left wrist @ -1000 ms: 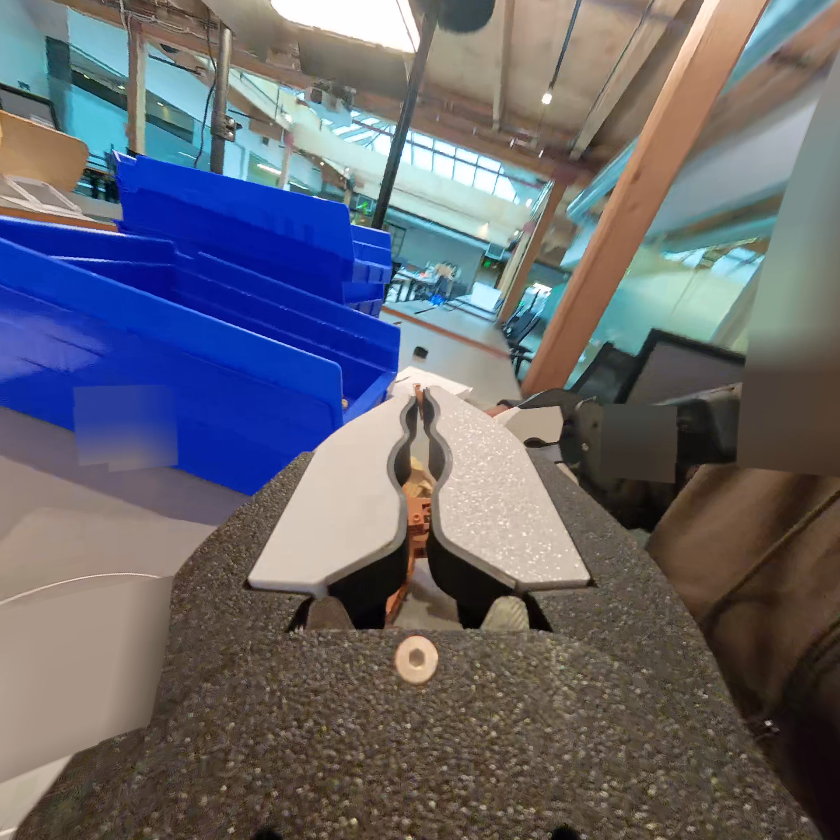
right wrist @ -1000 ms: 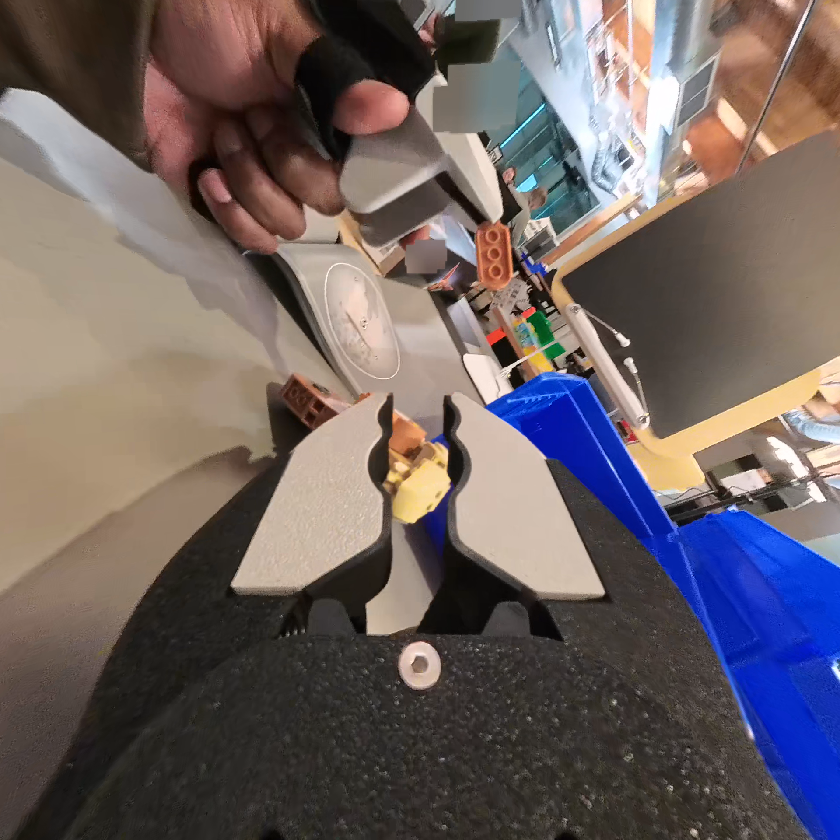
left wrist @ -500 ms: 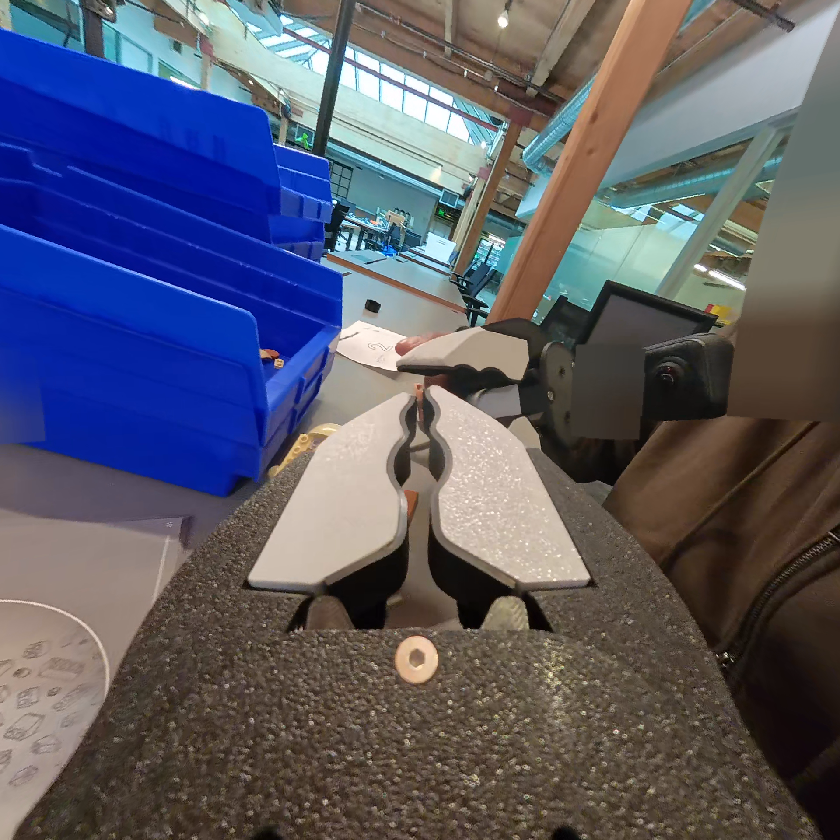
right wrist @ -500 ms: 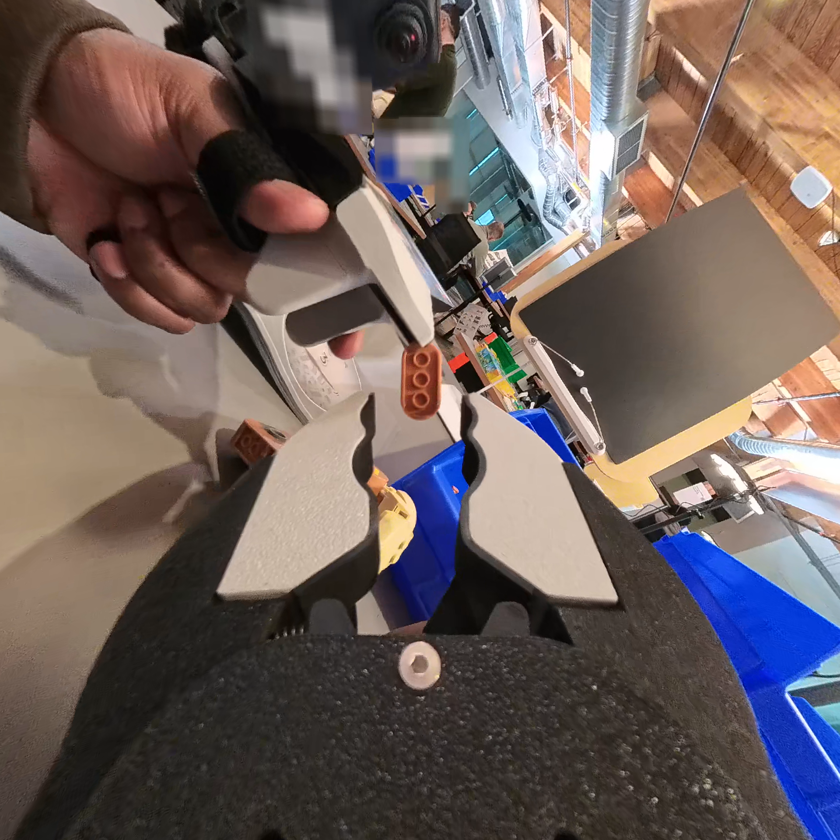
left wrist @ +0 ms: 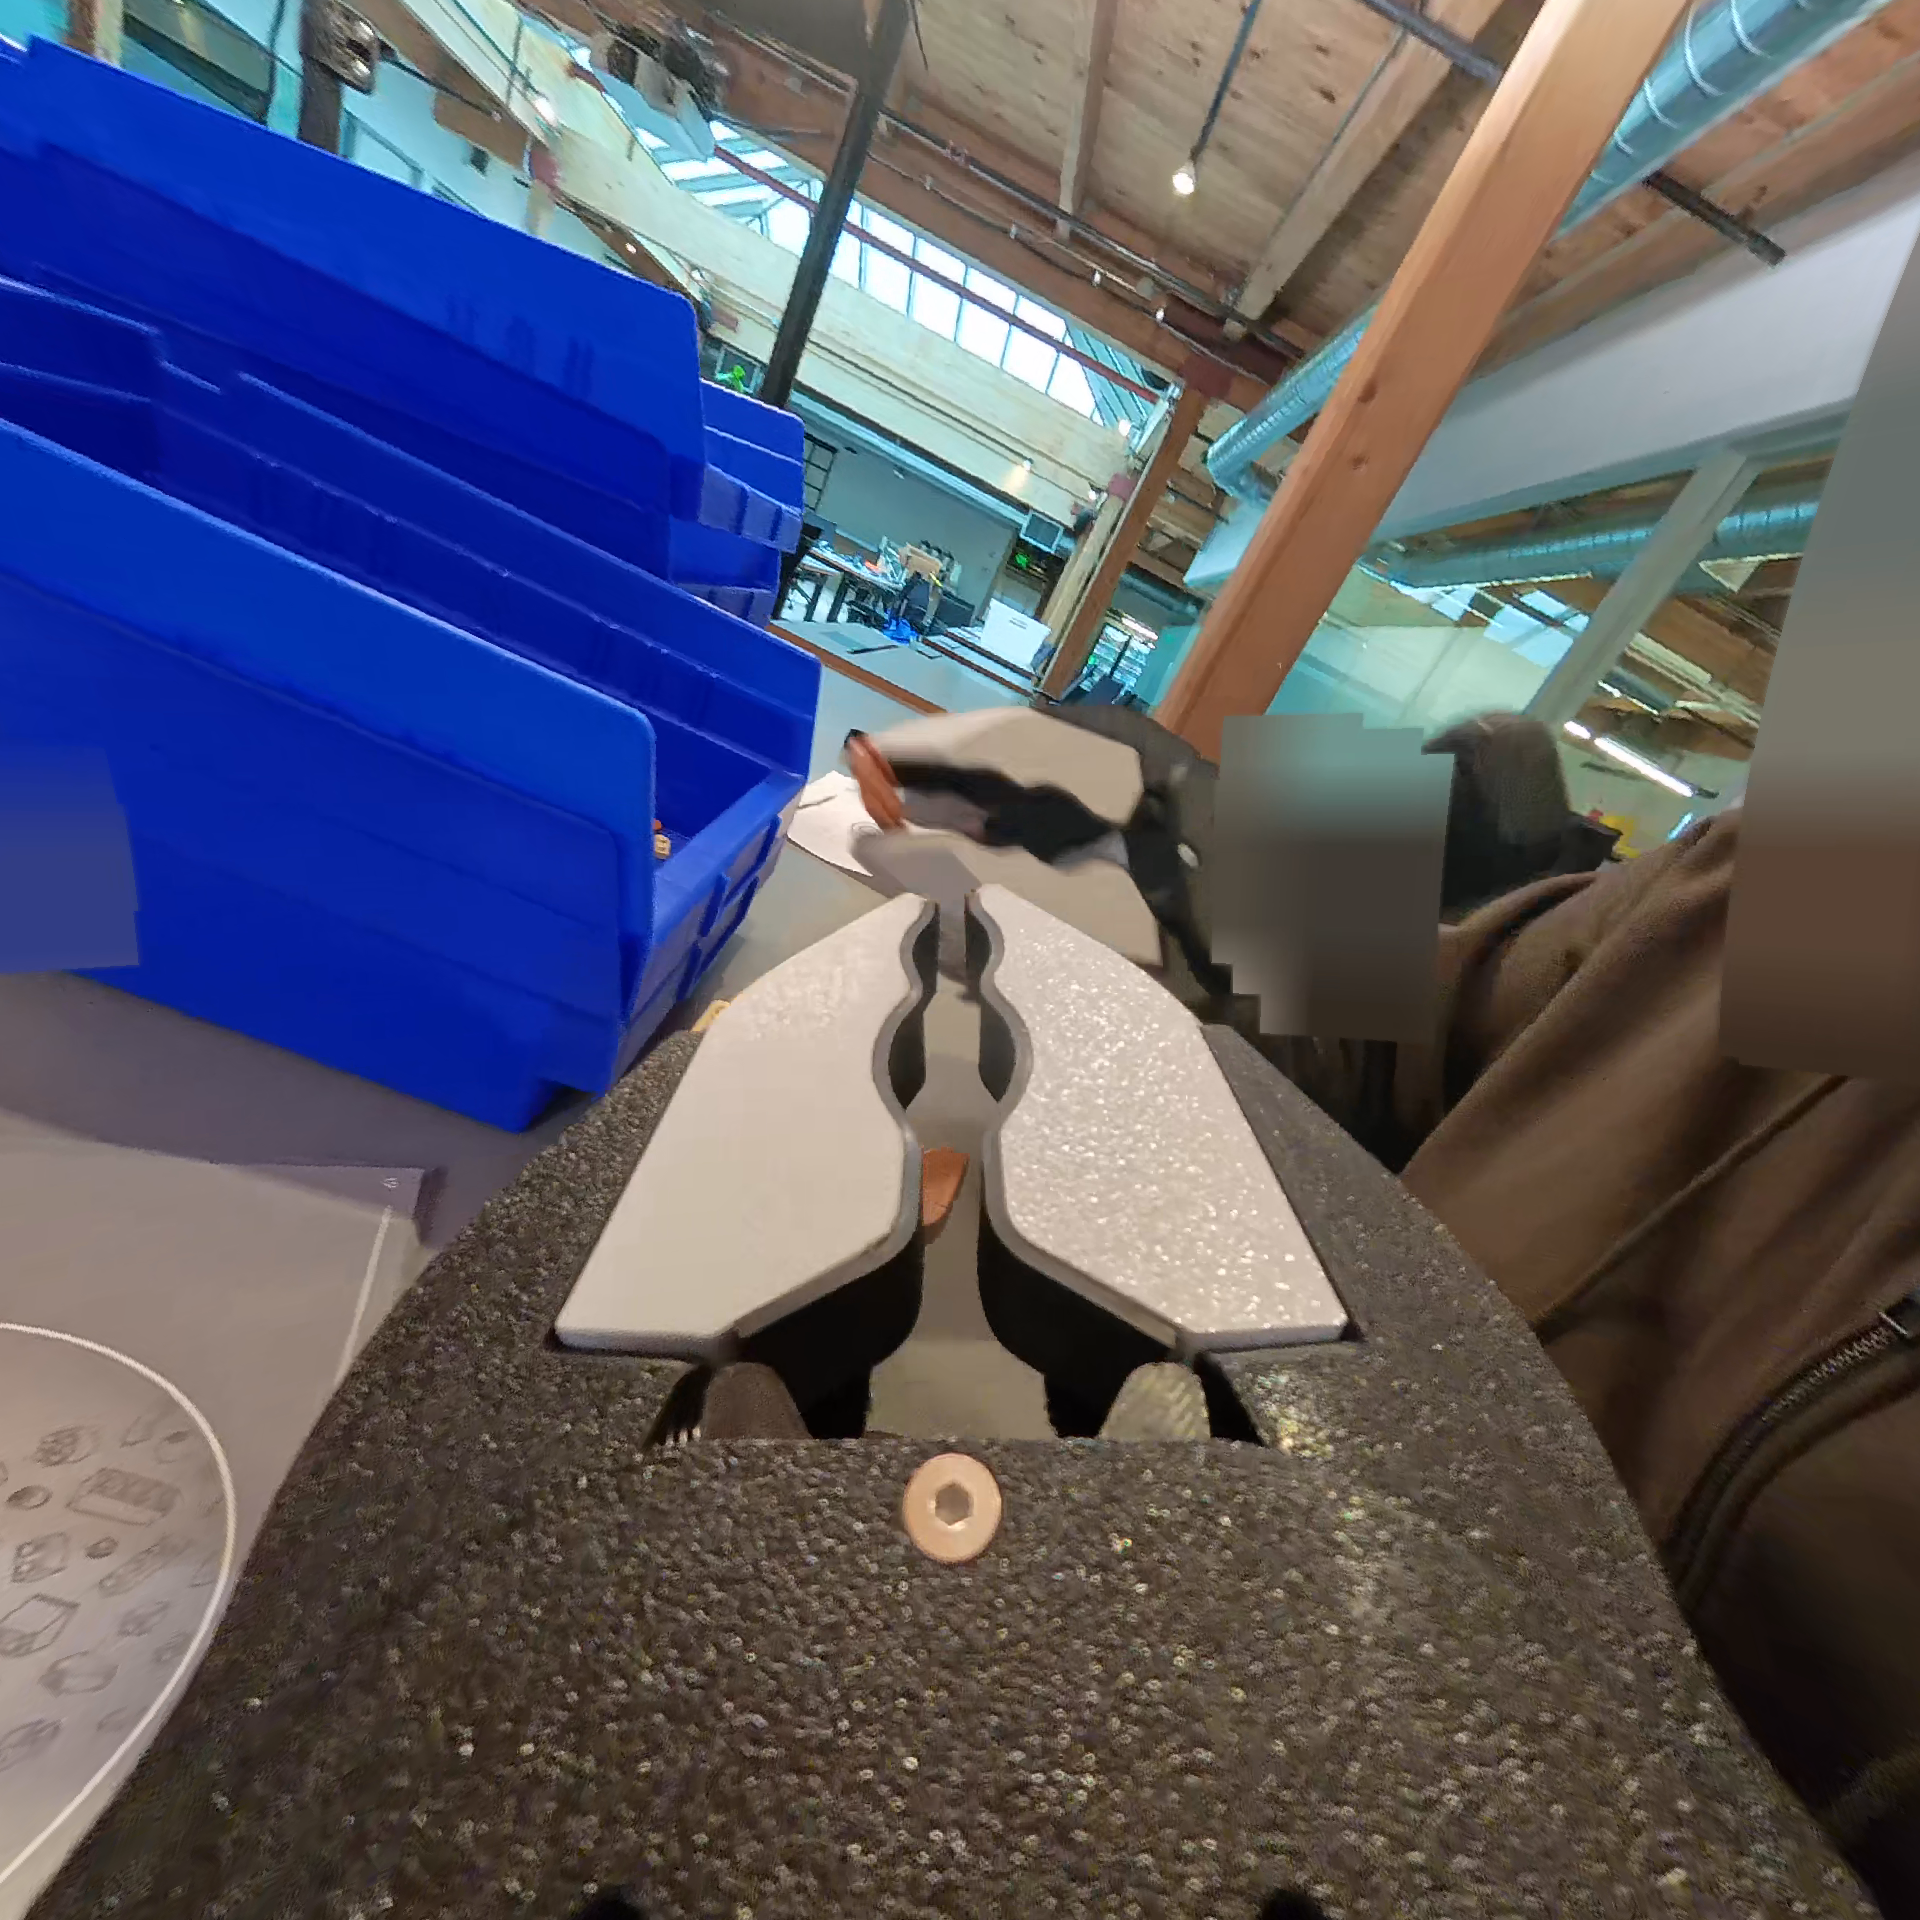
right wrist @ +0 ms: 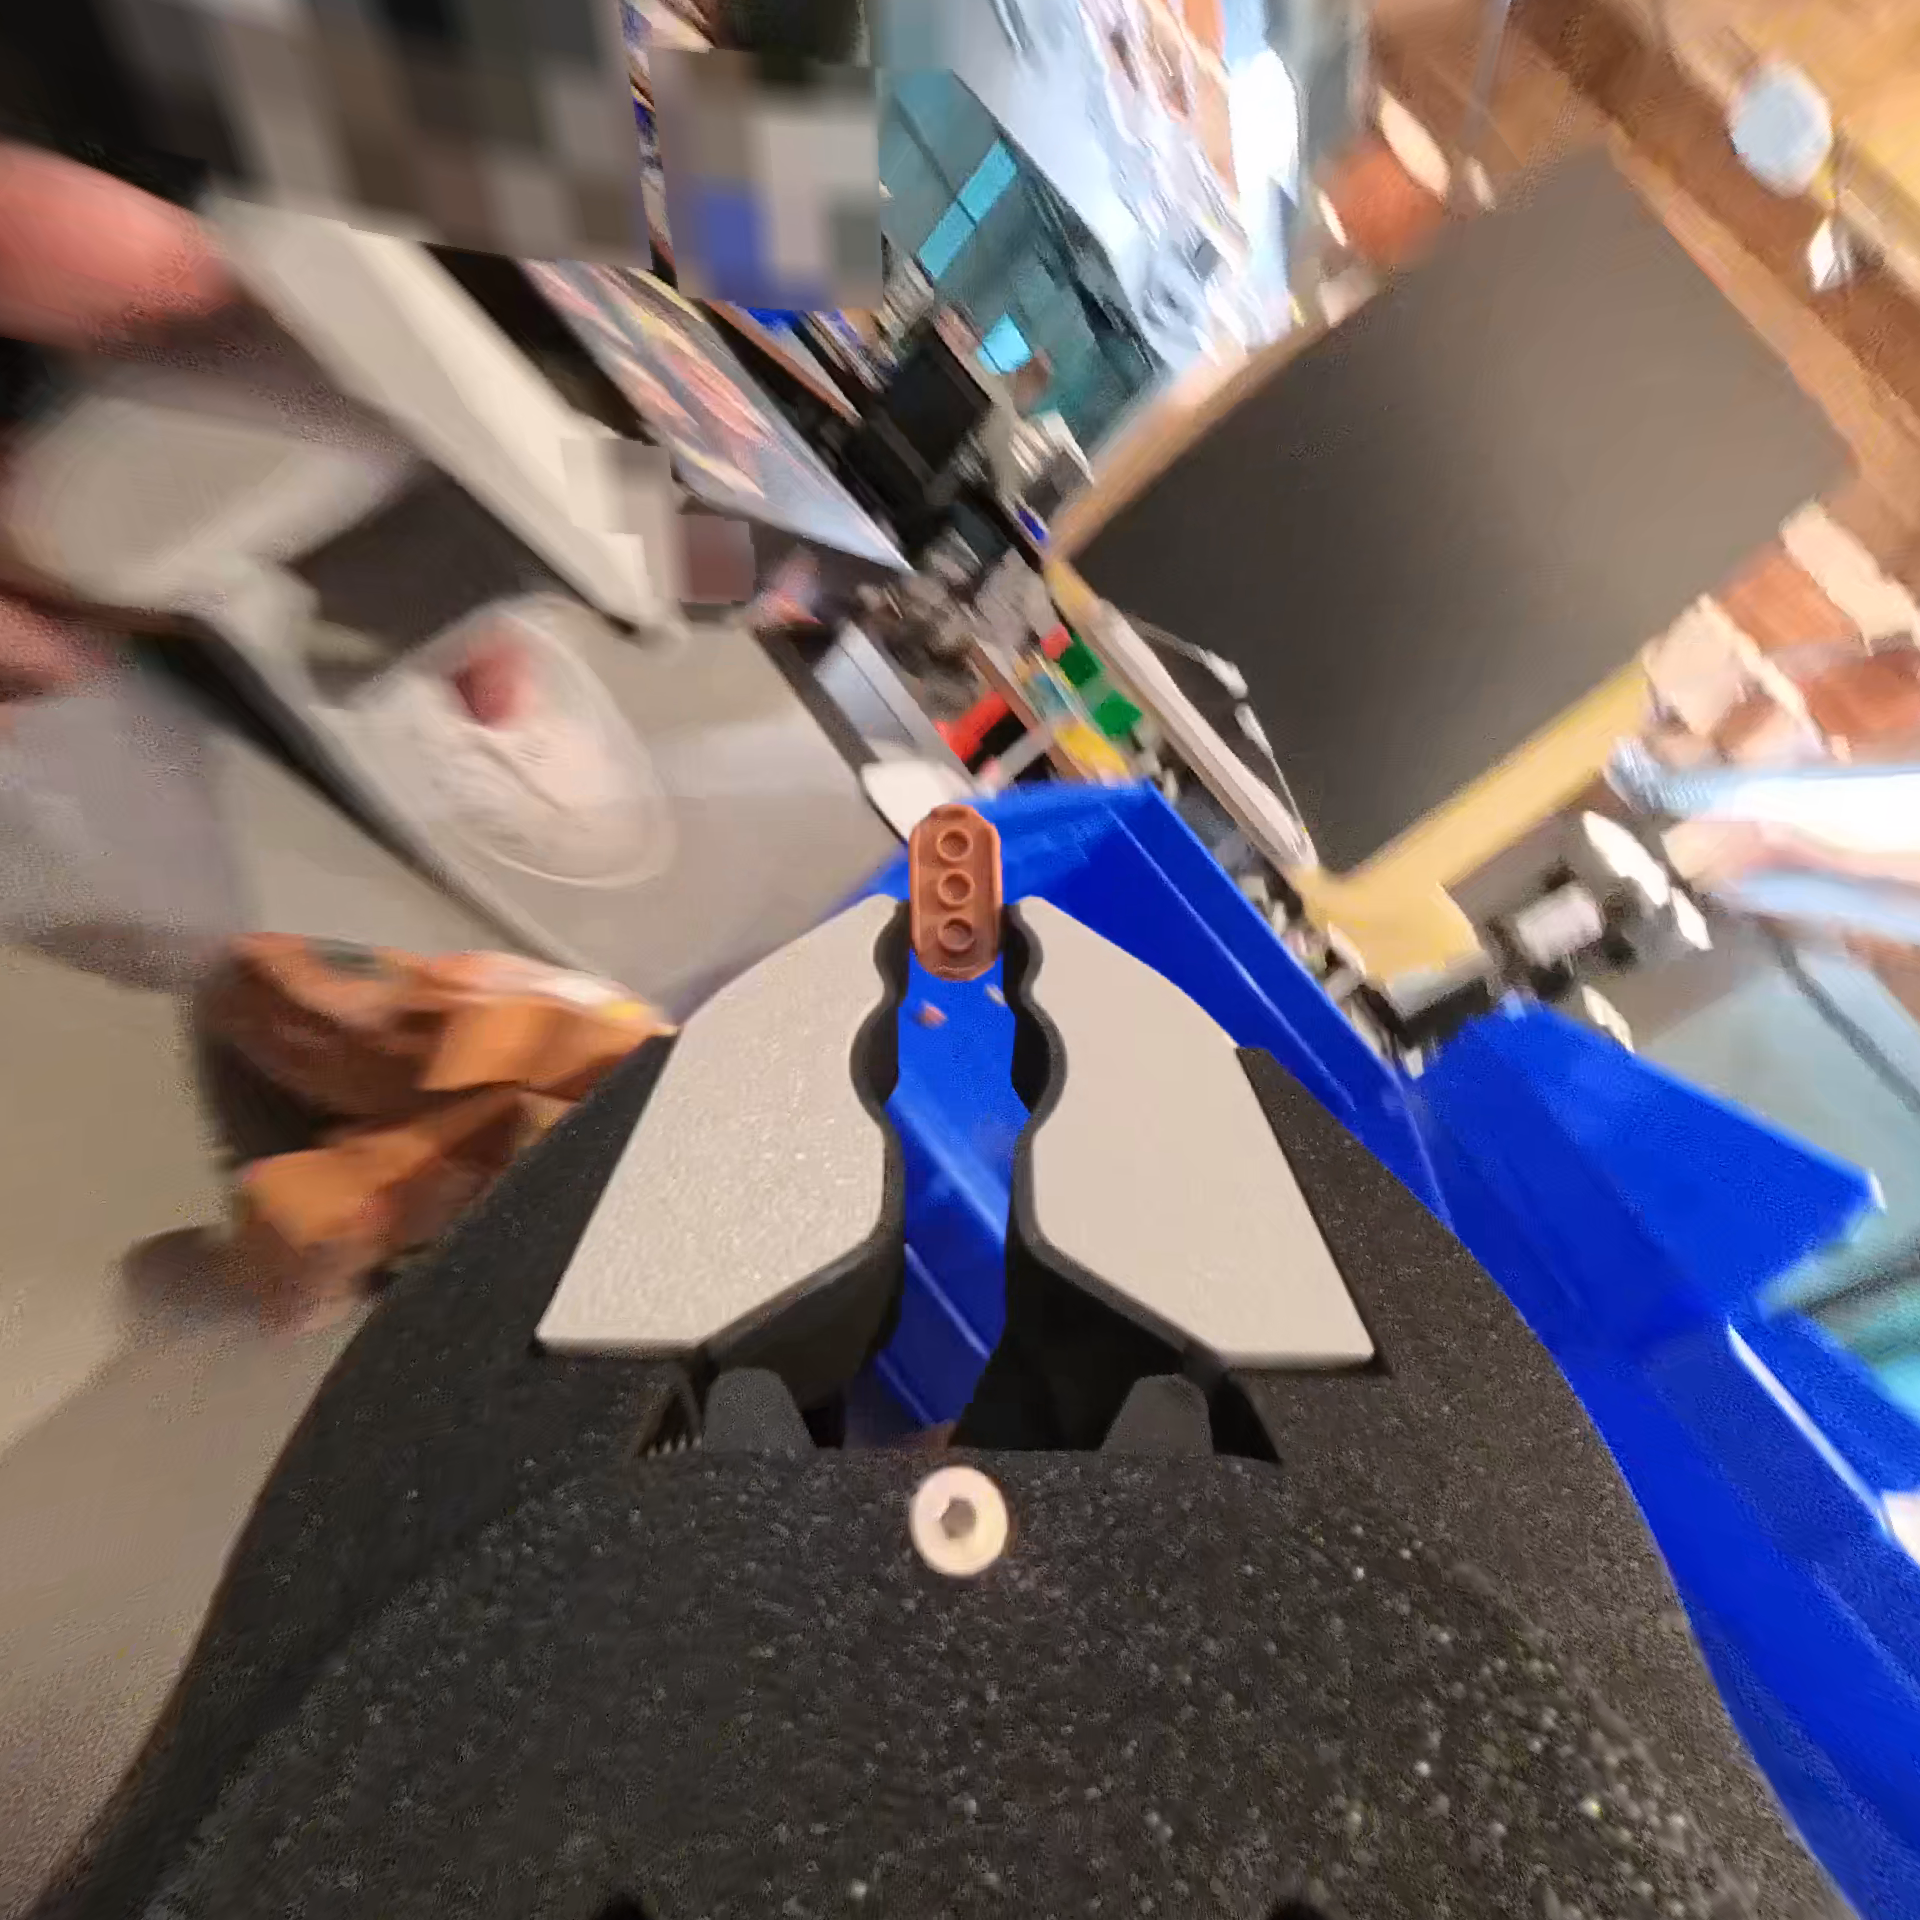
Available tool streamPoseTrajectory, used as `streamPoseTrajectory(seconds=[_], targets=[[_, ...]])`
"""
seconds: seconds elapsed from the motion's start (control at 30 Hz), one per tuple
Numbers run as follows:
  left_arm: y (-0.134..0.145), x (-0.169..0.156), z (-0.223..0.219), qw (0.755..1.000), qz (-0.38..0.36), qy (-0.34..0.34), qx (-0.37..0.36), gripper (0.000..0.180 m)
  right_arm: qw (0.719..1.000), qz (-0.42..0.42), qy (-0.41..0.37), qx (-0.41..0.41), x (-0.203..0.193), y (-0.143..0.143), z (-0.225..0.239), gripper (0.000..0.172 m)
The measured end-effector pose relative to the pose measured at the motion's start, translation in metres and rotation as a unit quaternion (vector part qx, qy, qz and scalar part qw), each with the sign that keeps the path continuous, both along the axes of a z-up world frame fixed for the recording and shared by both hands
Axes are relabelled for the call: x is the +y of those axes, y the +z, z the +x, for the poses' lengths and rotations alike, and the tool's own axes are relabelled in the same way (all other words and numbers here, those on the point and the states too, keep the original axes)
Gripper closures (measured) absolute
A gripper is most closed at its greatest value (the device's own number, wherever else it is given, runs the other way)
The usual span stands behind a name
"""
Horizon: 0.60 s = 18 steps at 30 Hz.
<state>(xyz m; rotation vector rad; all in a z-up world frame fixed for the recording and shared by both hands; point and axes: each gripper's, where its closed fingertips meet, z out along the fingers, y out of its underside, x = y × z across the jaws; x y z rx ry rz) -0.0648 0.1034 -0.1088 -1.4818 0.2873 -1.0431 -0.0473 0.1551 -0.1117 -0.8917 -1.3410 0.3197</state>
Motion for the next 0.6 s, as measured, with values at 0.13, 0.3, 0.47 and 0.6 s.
streamPoseTrajectory(seconds=[0.13,0.3,0.47,0.6], targets=[[-0.002,0.002,-0.005,1.0,-0.007,0.012,0.006,0.176,0.988,-0.119,-0.101,0.003,0.078,-0.005,0.015,0.138],[-0.023,0.004,0.002,0.991,-0.015,0.028,0.129,0.166,0.987,-0.149,-0.055,-0.019,0.073,-0.014,0.021,0.135],[-0.052,0.005,0.014,0.913,0.063,0.075,0.396,0.15,0.991,-0.053,0.08,-0.093,-0.01,-0.037,0.011,0.137],[-0.067,0.003,0.022,0.821,0.137,0.095,0.546,0.15,0.987,0.018,0.104,-0.121,-0.037,-0.05,0.009,0.138]])
